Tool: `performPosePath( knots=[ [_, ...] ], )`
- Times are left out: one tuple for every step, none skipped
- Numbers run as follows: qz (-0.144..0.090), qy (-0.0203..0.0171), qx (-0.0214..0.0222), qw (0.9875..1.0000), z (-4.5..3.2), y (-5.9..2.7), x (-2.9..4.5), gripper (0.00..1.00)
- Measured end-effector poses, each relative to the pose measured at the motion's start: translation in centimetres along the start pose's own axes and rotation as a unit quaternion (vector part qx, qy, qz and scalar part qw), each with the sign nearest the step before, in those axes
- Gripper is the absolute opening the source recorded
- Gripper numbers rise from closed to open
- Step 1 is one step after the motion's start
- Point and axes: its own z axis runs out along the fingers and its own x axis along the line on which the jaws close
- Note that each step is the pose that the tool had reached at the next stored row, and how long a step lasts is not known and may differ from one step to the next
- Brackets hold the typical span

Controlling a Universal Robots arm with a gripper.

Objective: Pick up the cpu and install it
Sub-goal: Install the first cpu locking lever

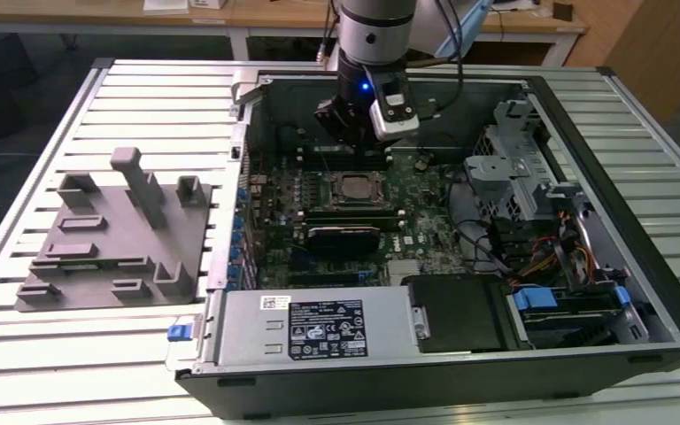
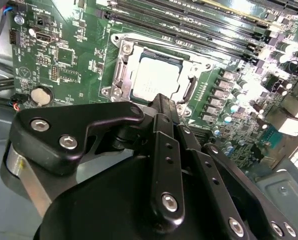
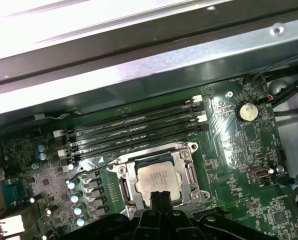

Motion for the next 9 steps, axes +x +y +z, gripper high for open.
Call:
performPosePath(
  knots=[
    [-0.005, 0.0001, 0.0, 1.0, 0.0, -0.01, 0.02, 0.11],
    [-0.013, 0.0002, 0.0001, 0.9999, 0.0, -0.01, 0.02, 0.11],
    [-0.021, 0.0003, 0.0001, 0.9998, 0.0, -0.01, 0.03, 0.11],
    [-0.031, 0.0004, 0.0001, 0.9995, 0.0, -0.01, 0.03, 0.11],
    [-0.037, 0.0004, 0.0001, 0.9993, 0.01, -0.02, 0.05, 0.11],
    [-0.039, 0.0004, 0.0, 0.9992, 0.02, -0.05, 0.17, 0.11],
    [-0.04, 0.0004, 0.0001, 0.9992, 0.03, -0.11, 0.38, 0.11],
    [-0.04, 0.0002, 0.0, 0.9992, 0.03, -0.18, 0.67, 0.11],
    [-0.04, 0.0, 0.0, 0.9992, 0.03, -0.27, 0.99, 0.11]
  ],
)
